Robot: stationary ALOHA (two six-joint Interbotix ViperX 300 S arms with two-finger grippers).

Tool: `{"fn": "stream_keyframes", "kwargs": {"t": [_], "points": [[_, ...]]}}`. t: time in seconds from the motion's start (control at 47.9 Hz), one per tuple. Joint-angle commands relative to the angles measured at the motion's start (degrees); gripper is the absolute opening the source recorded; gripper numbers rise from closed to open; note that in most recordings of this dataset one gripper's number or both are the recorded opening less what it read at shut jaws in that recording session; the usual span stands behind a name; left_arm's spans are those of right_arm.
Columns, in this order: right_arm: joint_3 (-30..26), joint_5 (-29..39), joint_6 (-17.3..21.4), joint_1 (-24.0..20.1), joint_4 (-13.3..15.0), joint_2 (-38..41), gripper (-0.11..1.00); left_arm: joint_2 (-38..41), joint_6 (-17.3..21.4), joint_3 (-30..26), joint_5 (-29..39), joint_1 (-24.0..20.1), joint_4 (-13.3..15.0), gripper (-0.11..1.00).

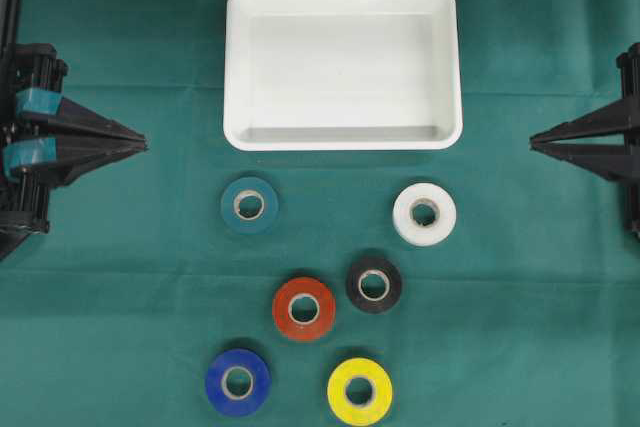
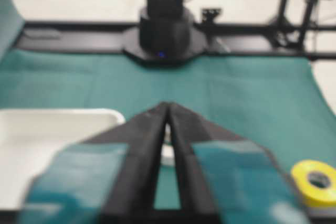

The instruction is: Pick up the tape from a random location and place it into the white case.

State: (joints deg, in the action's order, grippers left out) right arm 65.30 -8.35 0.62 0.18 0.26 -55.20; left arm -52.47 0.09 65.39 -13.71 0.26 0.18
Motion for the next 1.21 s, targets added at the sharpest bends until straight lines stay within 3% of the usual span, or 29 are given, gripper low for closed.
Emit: {"fn": "stream_keyframes", "kwargs": {"t": [0.0, 0.188, 0.25, 0.313, 0.897, 1.189], "points": [[-1.49, -0.35, 0.7, 0.0, -0.18, 0.26, 0.27, 0.18, -0.26, -1.49, 0.35, 0.09, 0.09, 0.22], [-1.67, -1.14, 1.32, 0.0, 0.09, 0.18, 0.82, 0.26, 0.0, -1.49, 0.79, 0.09, 0.09, 0.77], [-1.67, -1.05, 1.49, 0.09, -0.09, 0.18, 0.91, 0.18, 0.18, -1.49, 0.79, 0.09, 0.09, 0.91], [-1.76, -0.97, 1.49, 0.0, -0.18, 0.18, 0.9, 0.0, 0.18, -1.49, 0.79, 0.09, 0.09, 0.99], [-1.76, -0.53, 1.49, 0.09, -0.18, 0.26, 0.9, -0.44, -0.62, -1.58, 1.41, 0.18, 0.09, 0.99], [-1.85, -0.53, 1.41, 0.09, -0.18, 0.26, 0.9, 0.0, -0.62, -1.58, 2.2, 2.72, 0.09, 0.99]]}}
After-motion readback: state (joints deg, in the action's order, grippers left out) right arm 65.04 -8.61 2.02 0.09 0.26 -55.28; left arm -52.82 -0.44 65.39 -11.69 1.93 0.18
